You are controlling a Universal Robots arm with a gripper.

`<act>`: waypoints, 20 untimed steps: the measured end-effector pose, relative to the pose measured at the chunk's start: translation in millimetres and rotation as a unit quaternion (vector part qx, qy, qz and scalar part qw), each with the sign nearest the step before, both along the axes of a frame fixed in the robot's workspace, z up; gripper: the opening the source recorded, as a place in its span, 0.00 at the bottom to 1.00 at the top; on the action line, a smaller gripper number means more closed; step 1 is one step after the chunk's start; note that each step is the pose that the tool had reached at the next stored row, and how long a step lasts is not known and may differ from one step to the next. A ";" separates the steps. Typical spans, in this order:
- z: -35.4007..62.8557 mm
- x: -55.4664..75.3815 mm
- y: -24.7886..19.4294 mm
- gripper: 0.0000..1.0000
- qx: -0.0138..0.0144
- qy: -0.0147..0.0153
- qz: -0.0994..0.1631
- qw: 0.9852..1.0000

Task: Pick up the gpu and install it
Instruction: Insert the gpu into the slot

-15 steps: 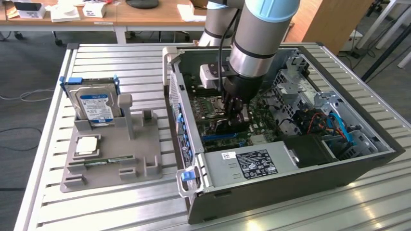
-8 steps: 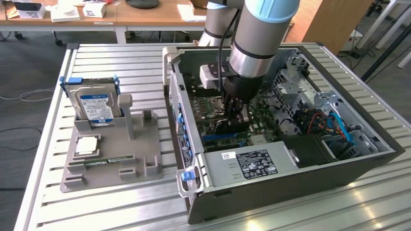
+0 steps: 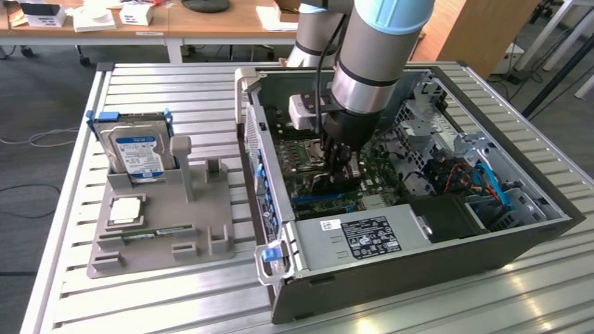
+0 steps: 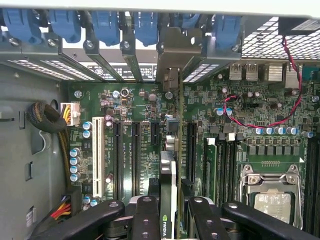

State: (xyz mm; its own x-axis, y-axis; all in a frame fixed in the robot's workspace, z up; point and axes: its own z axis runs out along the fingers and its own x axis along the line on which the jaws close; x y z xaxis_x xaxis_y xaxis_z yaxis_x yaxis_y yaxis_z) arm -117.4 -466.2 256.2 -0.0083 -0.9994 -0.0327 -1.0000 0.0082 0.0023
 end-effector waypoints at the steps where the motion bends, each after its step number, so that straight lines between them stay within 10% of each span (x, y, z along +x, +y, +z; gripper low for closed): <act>1: 0.0 0.0 0.0 0.27 0.000 0.000 0.000 1.000; 20: -0.9 -0.2 1.4 0.27 0.000 0.000 0.000 1.000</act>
